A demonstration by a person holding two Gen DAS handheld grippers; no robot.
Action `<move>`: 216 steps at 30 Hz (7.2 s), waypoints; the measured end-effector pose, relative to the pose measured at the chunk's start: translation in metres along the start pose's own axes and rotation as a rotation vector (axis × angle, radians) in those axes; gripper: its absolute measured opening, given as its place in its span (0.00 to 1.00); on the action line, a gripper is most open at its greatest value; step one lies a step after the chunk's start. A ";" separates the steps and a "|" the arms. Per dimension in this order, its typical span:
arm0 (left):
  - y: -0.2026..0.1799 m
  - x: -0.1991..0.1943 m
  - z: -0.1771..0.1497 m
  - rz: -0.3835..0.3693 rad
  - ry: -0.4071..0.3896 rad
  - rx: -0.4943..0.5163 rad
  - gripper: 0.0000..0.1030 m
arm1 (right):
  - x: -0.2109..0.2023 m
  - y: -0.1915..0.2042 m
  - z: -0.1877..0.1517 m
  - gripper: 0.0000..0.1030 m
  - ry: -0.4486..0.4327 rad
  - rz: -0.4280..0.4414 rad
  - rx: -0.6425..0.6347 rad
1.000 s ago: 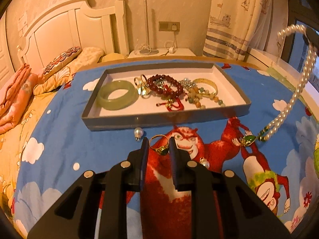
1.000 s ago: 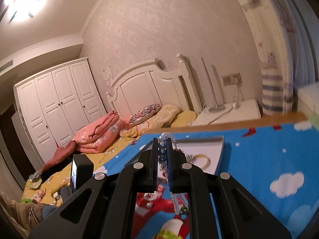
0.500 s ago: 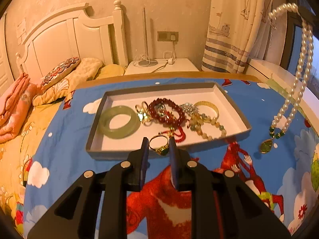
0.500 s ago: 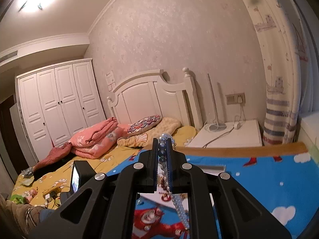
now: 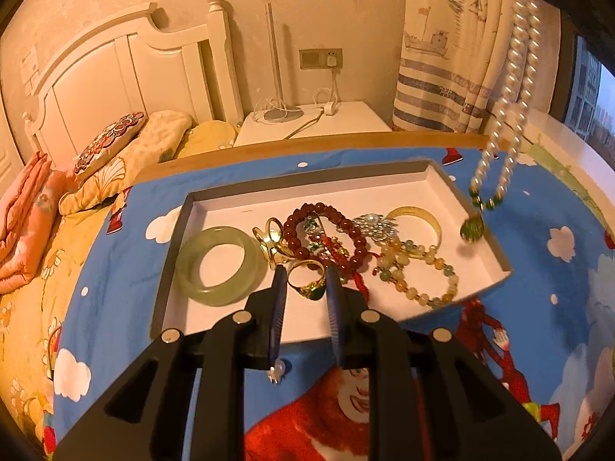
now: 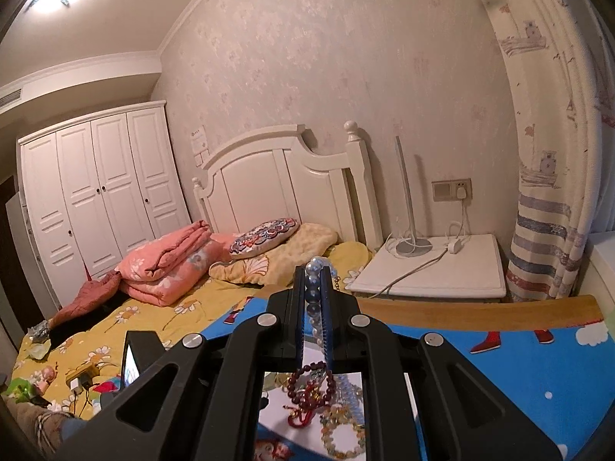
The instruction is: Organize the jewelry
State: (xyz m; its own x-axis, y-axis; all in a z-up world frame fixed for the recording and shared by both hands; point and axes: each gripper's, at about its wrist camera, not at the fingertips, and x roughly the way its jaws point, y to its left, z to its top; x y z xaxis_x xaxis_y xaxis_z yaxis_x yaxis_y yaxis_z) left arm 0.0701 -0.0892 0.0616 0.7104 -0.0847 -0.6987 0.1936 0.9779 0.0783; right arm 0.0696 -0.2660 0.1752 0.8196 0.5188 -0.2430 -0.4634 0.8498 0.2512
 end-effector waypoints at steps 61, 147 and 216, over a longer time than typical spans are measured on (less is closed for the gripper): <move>0.091 -0.030 -0.091 0.057 0.069 -0.205 0.90 | 0.000 0.063 -0.174 0.81 0.537 0.071 -0.141; 0.055 -0.069 -0.039 -0.032 -0.122 -0.154 0.13 | 0.007 0.072 -0.149 0.16 0.383 -0.065 -0.100; 0.048 -0.027 -0.044 0.167 -0.233 -0.065 0.98 | 0.033 0.053 -0.146 0.85 0.237 -0.427 -0.001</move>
State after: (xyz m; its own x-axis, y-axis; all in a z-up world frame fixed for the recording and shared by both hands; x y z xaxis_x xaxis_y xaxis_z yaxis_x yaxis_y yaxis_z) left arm 0.0309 -0.0320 0.0528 0.8666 0.0440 -0.4970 0.0228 0.9916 0.1276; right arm 0.0232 -0.1904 0.0440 0.8376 0.1306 -0.5304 -0.1031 0.9913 0.0814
